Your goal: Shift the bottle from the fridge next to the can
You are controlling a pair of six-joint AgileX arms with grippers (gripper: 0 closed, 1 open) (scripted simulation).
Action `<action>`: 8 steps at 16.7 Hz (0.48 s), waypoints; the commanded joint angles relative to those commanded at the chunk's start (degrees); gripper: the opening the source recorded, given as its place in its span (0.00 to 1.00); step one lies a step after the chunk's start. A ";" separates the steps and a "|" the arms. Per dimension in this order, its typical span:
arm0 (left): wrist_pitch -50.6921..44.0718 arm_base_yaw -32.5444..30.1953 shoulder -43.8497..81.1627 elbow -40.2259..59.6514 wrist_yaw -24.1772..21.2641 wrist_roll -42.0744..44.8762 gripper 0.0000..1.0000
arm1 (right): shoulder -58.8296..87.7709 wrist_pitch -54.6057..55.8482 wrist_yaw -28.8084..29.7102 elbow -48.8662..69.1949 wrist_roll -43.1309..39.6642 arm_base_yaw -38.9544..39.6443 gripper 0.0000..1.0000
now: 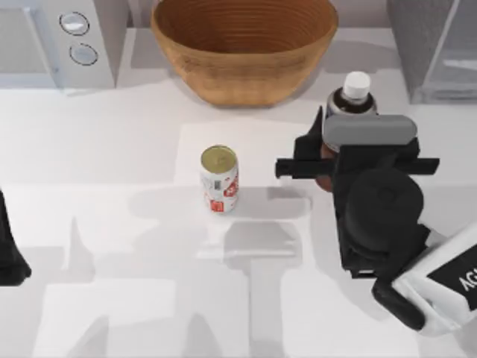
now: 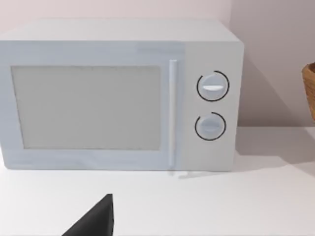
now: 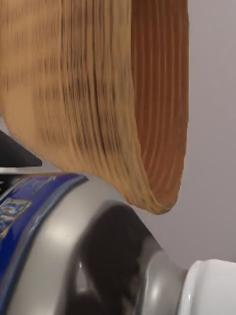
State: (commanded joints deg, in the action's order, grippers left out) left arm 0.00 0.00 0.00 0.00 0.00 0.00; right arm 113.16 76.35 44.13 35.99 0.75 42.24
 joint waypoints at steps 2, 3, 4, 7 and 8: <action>0.00 0.00 0.00 0.00 0.00 0.00 1.00 | 0.01 0.07 0.10 -0.10 -0.06 0.09 0.00; 0.00 0.00 0.00 0.00 0.00 0.00 1.00 | 0.01 0.07 0.10 -0.10 -0.06 0.09 0.00; 0.00 0.00 0.00 0.00 0.00 0.00 1.00 | 0.01 0.07 0.10 -0.10 -0.06 0.09 0.00; 0.00 0.00 0.00 0.00 0.00 0.00 1.00 | 0.01 0.07 0.10 -0.10 -0.06 0.09 0.23; 0.00 0.00 0.00 0.00 0.00 0.00 1.00 | 0.01 0.07 0.10 -0.10 -0.06 0.09 0.30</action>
State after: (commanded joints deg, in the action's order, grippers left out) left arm 0.00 0.00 0.00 0.00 0.00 0.00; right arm 113.17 76.42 44.23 35.89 0.68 42.34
